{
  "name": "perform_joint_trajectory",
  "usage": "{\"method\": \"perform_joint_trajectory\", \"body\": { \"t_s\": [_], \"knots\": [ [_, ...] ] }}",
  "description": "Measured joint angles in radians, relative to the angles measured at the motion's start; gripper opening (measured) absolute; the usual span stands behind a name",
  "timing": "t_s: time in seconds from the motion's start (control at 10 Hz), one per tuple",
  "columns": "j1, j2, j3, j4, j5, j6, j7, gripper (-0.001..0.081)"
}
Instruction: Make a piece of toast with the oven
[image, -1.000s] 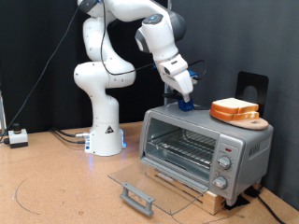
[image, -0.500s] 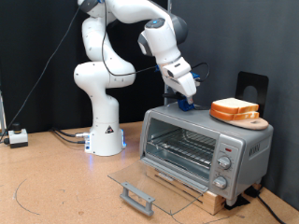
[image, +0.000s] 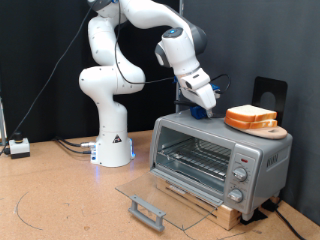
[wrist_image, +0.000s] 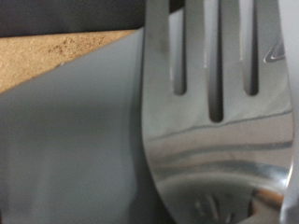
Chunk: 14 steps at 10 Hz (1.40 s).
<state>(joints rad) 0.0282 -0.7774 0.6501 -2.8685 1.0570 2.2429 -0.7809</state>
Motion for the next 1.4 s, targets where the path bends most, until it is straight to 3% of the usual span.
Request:
{"method": "perform_joint_trajectory", "body": {
  "t_s": [0.4, 0.7, 1.0, 1.4],
  "knots": [
    [-0.008, 0.014, 0.010, 0.009, 0.012, 0.013, 0.024, 0.0809],
    [-0.015, 0.007, -0.025, 0.017, 0.011, -0.008, 0.024, 0.0809],
    [-0.034, 0.000, -0.063, 0.032, -0.045, -0.056, 0.026, 0.0809],
    [-0.064, 0.000, -0.068, 0.033, -0.098, -0.082, 0.027, 0.0809]
  ]
}}
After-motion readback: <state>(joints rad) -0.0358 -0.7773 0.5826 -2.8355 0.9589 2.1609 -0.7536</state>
